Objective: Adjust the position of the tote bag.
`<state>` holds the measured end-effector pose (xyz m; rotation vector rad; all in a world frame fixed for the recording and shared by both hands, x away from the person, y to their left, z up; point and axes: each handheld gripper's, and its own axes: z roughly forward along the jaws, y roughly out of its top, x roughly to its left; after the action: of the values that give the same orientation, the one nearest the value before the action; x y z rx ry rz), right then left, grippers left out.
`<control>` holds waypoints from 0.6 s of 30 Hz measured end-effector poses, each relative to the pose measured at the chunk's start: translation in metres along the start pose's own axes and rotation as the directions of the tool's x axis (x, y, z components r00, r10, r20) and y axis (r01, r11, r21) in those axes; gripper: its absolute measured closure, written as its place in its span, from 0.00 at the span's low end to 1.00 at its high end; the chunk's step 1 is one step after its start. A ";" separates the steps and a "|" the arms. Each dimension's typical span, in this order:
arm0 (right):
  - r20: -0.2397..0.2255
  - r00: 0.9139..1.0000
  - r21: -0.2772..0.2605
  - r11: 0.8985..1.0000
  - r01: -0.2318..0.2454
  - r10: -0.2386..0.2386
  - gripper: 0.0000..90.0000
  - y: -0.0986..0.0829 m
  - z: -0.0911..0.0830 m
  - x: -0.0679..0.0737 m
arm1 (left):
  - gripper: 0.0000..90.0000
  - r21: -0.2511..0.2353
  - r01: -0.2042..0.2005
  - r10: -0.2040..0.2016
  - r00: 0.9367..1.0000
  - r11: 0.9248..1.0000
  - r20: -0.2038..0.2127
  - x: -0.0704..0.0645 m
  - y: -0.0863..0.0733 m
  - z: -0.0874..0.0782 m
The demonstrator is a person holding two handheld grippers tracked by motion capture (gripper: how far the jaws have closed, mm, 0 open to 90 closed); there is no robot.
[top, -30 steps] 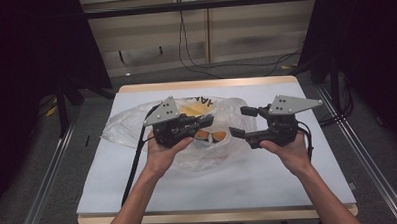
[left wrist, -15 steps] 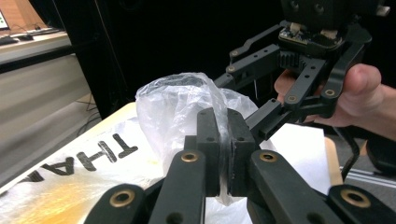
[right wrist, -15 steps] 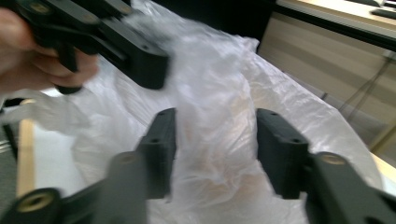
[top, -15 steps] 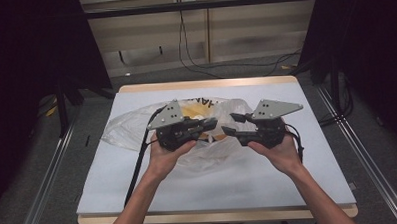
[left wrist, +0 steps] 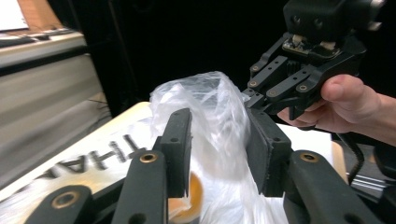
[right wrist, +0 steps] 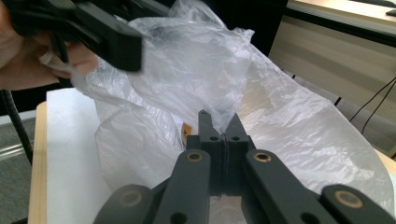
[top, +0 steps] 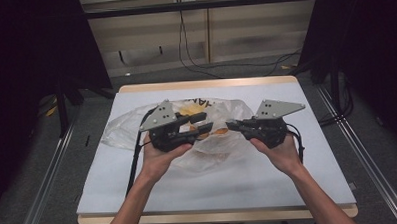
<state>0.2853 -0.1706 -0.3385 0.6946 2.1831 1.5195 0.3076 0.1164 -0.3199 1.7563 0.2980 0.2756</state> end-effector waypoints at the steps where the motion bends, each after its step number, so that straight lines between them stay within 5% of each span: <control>1: 0.001 1.000 0.003 1.000 -0.002 0.002 1.00 -0.001 0.000 -0.001 | 0.65 -0.001 -0.003 0.003 1.000 1.000 -0.012 0.001 0.001 -0.005; 10: 0.028 1.000 0.001 1.000 -0.009 0.009 1.00 -0.003 -0.005 -0.009 | 0.57 -0.063 0.013 -0.020 0.993 0.998 -0.113 0.011 0.003 -0.059; 18: 0.046 0.998 -0.011 0.999 -0.036 0.037 1.00 -0.010 -0.011 -0.019 | 0.52 -0.057 0.053 -0.066 0.963 0.997 -0.260 0.036 -0.011 -0.103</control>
<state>0.2927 -0.1926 -0.3436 0.7631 2.1384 1.5160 0.3049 0.2258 -0.3095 1.6592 0.5292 0.4695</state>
